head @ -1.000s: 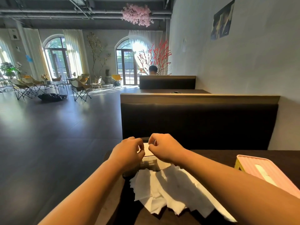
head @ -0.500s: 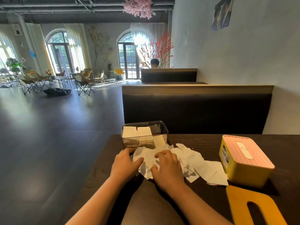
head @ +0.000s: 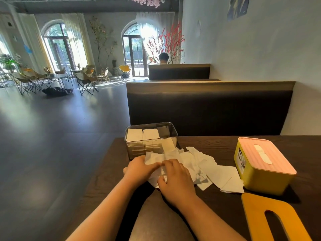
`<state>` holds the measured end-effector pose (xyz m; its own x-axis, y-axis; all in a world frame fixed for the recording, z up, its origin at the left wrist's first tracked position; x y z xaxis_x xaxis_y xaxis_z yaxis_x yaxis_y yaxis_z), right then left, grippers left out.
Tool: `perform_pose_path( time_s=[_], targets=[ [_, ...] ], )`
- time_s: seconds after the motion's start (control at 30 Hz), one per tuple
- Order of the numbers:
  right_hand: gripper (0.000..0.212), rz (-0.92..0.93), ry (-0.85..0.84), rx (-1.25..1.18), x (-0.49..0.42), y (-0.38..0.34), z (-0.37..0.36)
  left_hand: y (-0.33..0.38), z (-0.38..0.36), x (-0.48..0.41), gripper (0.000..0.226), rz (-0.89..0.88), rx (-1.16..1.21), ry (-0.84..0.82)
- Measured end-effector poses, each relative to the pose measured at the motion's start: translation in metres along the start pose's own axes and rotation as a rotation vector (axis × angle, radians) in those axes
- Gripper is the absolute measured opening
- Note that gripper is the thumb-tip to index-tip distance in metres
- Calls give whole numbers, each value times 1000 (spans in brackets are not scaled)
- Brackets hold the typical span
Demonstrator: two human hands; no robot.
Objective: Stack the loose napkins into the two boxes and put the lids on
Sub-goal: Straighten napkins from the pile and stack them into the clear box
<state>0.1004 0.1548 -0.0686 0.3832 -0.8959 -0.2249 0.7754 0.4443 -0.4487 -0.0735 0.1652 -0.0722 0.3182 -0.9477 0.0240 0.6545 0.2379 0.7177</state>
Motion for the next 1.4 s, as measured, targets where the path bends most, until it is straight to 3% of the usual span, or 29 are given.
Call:
perform_pose_path(
  time_s=[0.13,0.3,0.43,0.57,0.97,1.4],
  targets=[
    [56,-15,5,-46,7,-2,6,0,4,17,34,-62,241,-83],
    [49,-51,15,-167,18,-11,16,-2,11,57,19,-155,357,25],
    [47,-70,19,-296,35,-19,18,-10,20,81,19,-211,381,98],
    [53,-101,2,-442,54,-16,14,-12,17,95,26,-369,197,144],
    [48,-583,161,-1080,30,21,8,-7,6,99,43,-392,164,-92],
    [55,-588,68,-1032,30,16,14,3,6,110,56,-381,205,-134]
  ],
)
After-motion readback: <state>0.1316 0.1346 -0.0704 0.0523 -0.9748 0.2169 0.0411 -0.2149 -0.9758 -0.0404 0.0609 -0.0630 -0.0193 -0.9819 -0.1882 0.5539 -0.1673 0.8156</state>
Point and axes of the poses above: each hand's wrist, its own x-axis away from the middle knuckle, its own z-axis out of the back of the hand, y = z × x, the point moved 2 cm from there along -x, towards the middle knuckle, and after that the axes turned 1 degree about -z, right-handed, at the moved point
